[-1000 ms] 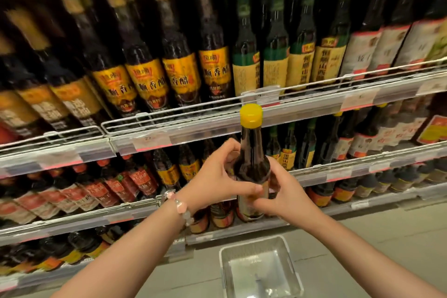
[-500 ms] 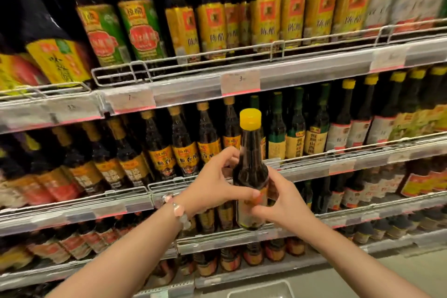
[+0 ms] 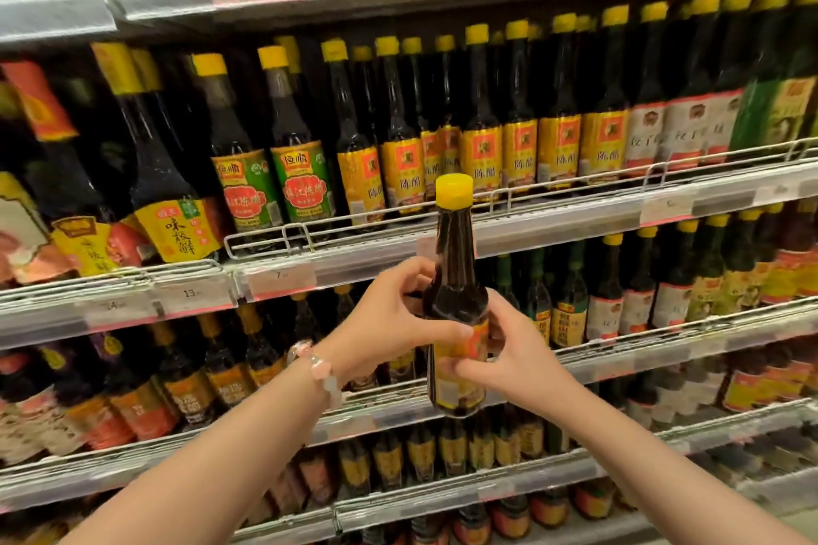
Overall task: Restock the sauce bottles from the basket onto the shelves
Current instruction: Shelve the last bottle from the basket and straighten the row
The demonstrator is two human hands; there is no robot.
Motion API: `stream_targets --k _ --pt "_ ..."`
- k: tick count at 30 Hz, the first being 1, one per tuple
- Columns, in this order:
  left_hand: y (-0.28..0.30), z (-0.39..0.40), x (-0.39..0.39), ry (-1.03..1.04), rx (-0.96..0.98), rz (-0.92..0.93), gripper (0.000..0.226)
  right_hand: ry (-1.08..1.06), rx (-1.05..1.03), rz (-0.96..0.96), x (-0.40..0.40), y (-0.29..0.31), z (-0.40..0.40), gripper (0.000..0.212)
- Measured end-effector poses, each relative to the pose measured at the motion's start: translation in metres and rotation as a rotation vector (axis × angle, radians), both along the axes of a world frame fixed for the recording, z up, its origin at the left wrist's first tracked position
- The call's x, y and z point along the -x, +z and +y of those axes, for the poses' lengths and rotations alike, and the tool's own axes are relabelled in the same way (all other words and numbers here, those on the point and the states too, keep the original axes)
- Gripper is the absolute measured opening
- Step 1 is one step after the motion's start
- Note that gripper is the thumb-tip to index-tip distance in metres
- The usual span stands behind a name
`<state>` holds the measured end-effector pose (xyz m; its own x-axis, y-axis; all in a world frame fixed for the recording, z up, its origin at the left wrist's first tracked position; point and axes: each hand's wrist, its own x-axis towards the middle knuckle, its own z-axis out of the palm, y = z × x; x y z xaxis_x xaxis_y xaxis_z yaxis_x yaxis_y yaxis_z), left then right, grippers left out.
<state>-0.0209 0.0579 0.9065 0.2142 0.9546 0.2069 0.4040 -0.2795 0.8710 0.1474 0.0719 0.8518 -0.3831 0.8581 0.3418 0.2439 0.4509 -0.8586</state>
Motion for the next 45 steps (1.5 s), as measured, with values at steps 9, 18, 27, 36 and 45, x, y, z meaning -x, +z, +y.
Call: stream_targets --k 9,18,27,36,45 --pt "0.054 0.024 -0.016 0.06 -0.079 0.016 0.052 0.04 -0.094 0.033 -0.013 0.058 0.035 0.06" --pt "0.1 0.057 -0.036 0.166 -0.218 0.038 0.055 0.126 -0.229 0.042 -0.028 0.107 0.088 0.055" --pt "0.131 0.072 -0.041 0.258 -0.362 0.055 0.054 0.179 -0.369 0.033 -0.025 0.143 0.127 0.058" --pt "0.139 0.095 -0.033 0.292 -0.423 0.104 0.057 0.098 -0.419 0.054 -0.01 0.151 0.149 0.061" --pt "0.127 0.122 -0.023 0.298 -0.403 0.082 0.057 0.031 -0.342 -0.011 0.002 0.146 0.165 0.068"
